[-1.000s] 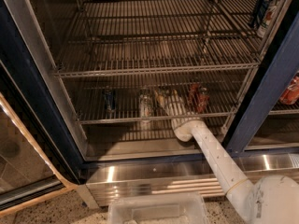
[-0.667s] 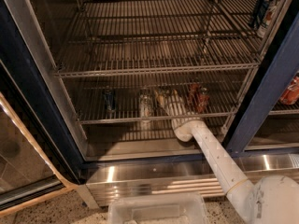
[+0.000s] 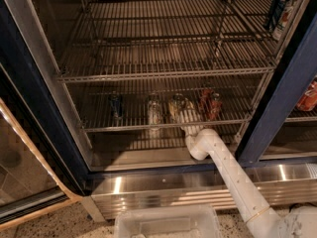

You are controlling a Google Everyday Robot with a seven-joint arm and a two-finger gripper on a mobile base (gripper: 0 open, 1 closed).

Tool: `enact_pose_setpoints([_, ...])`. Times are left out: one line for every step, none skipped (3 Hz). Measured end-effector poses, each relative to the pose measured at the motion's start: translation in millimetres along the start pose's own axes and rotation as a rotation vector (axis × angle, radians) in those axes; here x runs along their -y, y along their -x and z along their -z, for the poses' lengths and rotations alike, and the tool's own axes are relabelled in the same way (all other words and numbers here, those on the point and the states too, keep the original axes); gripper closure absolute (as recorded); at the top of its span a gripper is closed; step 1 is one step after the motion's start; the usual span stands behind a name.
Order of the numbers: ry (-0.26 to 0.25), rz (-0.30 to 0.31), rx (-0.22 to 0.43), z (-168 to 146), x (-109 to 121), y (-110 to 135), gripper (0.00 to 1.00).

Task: Pick 7up can from bottom shelf of fridge

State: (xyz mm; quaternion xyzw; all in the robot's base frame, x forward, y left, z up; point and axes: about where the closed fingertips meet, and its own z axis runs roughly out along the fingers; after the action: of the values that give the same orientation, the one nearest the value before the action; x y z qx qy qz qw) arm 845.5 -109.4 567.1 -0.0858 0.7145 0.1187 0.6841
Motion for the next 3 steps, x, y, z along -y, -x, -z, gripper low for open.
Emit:
enact_pose_setpoints([0.001,0.007,0.037,25,-6,10,1.0])
enact_pose_setpoints([0.016,0.047,0.071,69,-19,27,1.0])
enact_pose_setpoints([0.017,0.047,0.071,69,-19,27,1.0])
